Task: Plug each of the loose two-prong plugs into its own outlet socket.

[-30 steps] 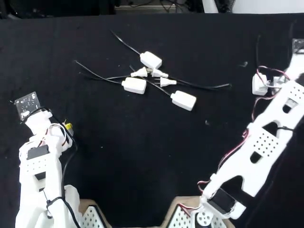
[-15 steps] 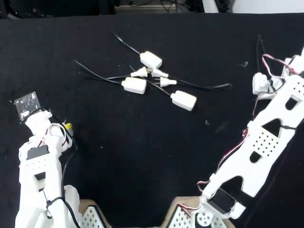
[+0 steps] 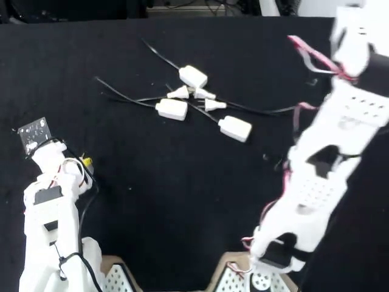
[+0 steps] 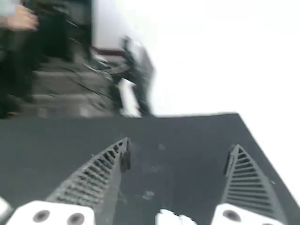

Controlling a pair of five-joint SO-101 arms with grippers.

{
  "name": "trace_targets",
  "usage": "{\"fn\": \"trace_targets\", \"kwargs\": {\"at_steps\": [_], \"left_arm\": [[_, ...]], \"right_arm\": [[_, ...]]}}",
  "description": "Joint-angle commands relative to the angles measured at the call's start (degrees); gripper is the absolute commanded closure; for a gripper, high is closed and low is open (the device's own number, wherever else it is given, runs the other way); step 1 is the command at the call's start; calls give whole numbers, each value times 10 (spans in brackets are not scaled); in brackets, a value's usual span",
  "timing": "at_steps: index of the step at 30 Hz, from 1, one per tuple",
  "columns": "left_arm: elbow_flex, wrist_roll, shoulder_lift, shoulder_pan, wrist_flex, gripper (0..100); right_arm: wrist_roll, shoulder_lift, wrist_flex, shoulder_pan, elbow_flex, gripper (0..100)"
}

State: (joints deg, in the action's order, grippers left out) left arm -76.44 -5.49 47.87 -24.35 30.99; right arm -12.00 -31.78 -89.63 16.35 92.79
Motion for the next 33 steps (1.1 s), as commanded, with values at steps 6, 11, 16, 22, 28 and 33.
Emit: {"fn": "trace_targets", "kwargs": {"at_steps": [6, 11, 16, 22, 28, 33], "left_arm": [[11, -5, 12, -1, 1, 790], [10, -5, 12, -3, 1, 790], [10, -5, 12, -2, 1, 790], [10, -4, 12, -1, 1, 790], [5, -4, 11, -1, -16, 790], [-1, -3, 12, 0, -24, 790]], "right_arm": [[81, 69, -95, -186, -5, 701], [105, 33, -114, -251, -58, 701], [106, 35, -116, -280, -174, 701], [105, 127, -114, -288, -393, 702], [87, 268, -52, -288, -614, 706], [72, 385, 114, -286, -886, 730]]}}
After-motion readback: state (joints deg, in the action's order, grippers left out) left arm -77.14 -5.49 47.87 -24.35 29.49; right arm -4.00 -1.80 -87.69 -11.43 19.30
